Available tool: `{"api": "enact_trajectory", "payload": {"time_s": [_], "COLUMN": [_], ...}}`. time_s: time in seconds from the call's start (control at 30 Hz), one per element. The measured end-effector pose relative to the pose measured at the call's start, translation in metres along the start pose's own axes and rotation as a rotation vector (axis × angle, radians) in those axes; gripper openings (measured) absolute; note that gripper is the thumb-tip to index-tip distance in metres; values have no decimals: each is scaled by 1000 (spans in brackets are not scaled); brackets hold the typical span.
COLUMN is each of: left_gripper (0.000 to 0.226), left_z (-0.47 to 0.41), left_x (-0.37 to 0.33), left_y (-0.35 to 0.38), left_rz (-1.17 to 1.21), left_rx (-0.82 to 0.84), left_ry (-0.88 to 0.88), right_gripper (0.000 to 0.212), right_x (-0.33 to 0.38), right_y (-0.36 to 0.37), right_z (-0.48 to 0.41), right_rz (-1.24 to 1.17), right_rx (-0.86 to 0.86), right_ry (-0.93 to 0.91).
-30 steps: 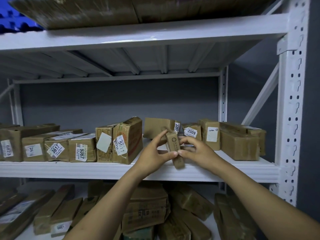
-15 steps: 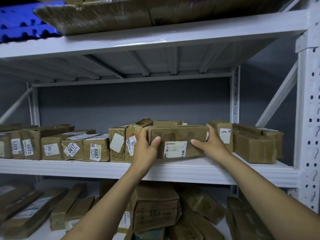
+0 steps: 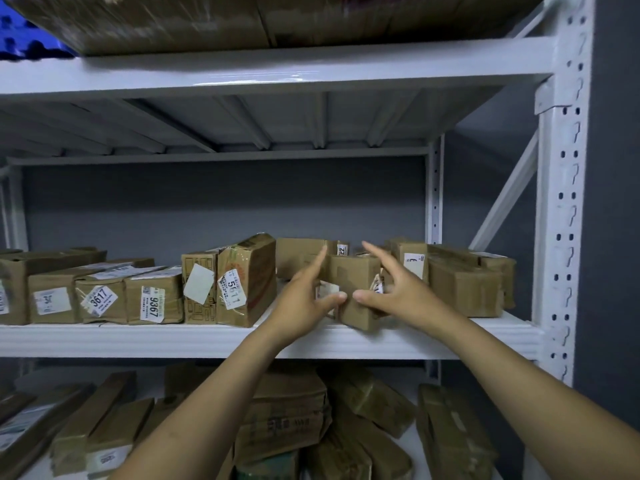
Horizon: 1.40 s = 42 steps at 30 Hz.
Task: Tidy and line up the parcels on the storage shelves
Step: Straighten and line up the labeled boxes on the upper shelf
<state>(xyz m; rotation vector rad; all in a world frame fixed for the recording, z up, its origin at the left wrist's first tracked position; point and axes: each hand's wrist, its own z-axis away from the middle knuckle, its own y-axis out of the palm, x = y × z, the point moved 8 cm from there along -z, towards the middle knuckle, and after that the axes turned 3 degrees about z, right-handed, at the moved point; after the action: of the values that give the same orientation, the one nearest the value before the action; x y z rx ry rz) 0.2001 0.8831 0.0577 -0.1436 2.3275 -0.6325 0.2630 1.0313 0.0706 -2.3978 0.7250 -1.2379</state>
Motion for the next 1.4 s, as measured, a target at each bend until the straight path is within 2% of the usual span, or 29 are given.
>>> {"api": "enact_trajectory", "payload": {"time_s": [0.1,0.2,0.27,0.33,0.4,0.47,0.57,0.67,0.77,0.9,1.07,1.2,1.4], "left_gripper": [75,68,63,61,61,68,81,87,85,86,91,92,95], "left_z": [4,12,20,27,28,21,14,14,15,14,13,14,14], "left_x": [-2,-12,-30,-45,-46,-31,1,17,20,24,30,31,32], "left_y": [-4,-21,-39,-62,-89,-114,-139,-148,-153,-154,-152,-147,-144], "left_rz": [-73,-272,-474,-682,-856,-936,-927,-864,-848,-874,-888,-902,-905], "left_rx": [81,91,13,-149,-251,-226,-95,-10,-31,-47,-42,-64,-56], "left_ry": [33,148,329,479,430,247,23,-46,-30,5,20,41,61], "right_gripper": [67,54,54,61,66,71,72,74,73,70,79,95,102], "right_x": [6,14,17,24,30,35,39,37,35,43,46,43,49], "right_y": [16,27,36,48,61,75,91,104,117,132,139,141,138], "right_z": [-1,-11,-20,-27,-35,-41,-51,-61,-70,-79,-85,-83,-78], "right_rz": [-25,7,67,117,169,228,262,238,128,188,265,320,417], "right_rx": [121,106,73,91,132,188,211,190,165,128,116,200,240], "right_ry": [-38,-60,-64,-59,-67,-82,-109,-69,-31,-76,-110,-104,-80]}}
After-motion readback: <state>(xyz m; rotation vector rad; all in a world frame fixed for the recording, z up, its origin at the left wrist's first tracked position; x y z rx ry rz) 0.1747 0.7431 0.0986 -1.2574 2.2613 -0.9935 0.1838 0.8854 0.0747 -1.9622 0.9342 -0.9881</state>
